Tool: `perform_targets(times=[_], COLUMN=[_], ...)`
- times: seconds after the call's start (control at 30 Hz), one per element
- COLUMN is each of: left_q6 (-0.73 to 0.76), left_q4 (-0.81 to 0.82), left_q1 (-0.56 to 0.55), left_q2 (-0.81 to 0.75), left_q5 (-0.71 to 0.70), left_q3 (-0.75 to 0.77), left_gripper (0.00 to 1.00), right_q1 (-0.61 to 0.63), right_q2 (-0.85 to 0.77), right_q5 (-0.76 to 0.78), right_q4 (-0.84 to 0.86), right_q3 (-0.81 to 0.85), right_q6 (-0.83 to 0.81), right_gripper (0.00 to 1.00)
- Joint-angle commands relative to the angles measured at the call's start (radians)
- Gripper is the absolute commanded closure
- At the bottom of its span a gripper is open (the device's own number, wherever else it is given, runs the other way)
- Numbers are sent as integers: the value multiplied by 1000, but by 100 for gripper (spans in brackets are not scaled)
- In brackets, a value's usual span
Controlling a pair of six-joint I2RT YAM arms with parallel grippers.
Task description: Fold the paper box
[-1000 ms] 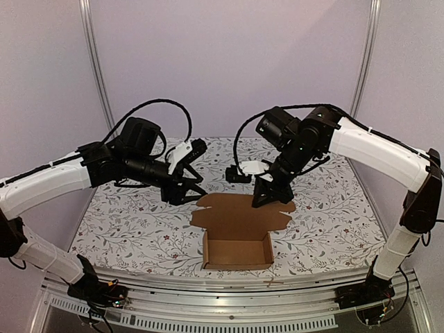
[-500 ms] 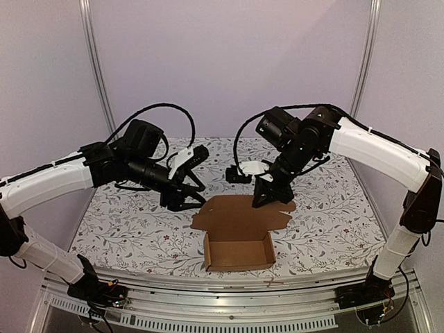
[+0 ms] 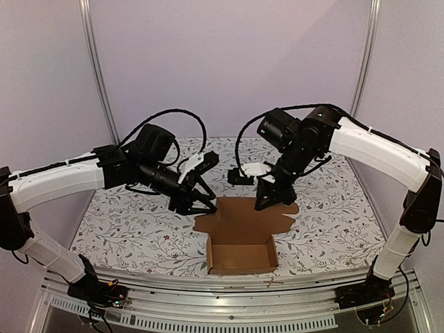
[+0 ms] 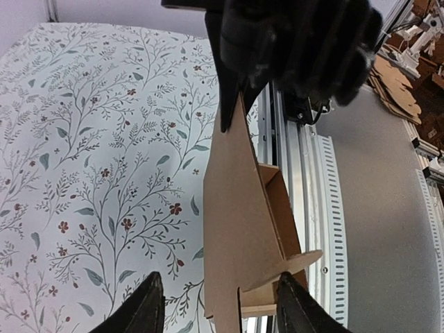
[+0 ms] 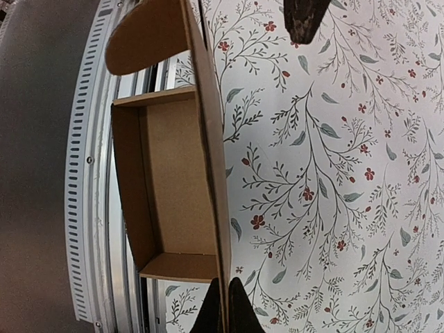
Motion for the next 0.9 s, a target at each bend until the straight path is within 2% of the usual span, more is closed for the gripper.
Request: perform_targets(times=[0.0, 0.2, 0.6, 0.87], left_q6=[-19, -32, -97, -128], left_q4=[68, 92, 207, 218], left_q1=[-24, -30, -66, -69], left_q2=[40, 75, 108, 123], left_q5=[41, 93, 136, 126], left_q3=[25, 41, 33, 28], left_gripper=[49, 69, 78, 96], right_q1=[-4, -4, -3, -3], right_q2=[7, 1, 14, 17], right_q5=[-74, -124, -175, -170], right_q4=[-8, -32, -36, -36], right_q3=[24, 26, 39, 41], right_q6=[2, -15, -4, 0], right_gripper=[100, 100, 100, 100])
